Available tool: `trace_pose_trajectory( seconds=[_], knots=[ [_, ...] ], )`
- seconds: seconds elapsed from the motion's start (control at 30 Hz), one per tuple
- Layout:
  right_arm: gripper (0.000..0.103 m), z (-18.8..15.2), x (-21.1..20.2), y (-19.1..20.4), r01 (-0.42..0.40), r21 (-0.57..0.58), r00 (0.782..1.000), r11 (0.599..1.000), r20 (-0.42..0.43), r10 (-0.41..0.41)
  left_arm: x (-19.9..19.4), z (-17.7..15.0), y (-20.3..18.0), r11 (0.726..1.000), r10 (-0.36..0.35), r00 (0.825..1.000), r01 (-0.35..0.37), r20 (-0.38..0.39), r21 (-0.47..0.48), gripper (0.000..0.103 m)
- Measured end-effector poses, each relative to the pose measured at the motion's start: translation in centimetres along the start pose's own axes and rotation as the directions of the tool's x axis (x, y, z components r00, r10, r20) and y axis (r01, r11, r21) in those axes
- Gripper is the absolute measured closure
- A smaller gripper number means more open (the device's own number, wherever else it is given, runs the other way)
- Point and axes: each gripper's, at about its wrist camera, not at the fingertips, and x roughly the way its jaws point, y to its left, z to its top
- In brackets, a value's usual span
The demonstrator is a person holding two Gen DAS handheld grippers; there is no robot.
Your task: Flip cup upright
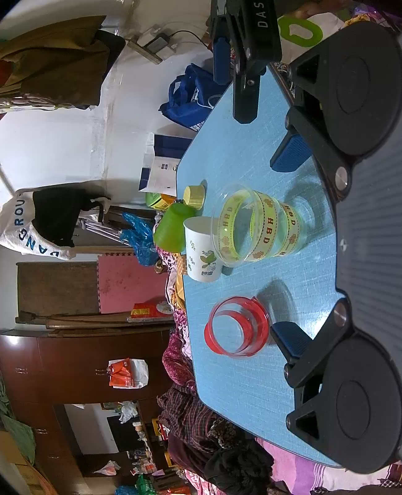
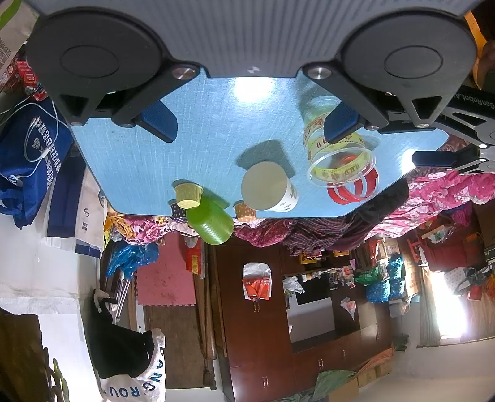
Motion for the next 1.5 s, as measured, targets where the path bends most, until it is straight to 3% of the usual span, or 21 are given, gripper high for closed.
trace_pose_trajectory(
  seconds=[1.5],
  knots=[
    [0.001,0.01,-0.05,0.14,-0.006,0.001,1.000,1.000,0.003,0.006,0.04,0.06,-0.23,1.000,-0.013,1.000,0.013,-0.002,0.005,0.000]
  ],
)
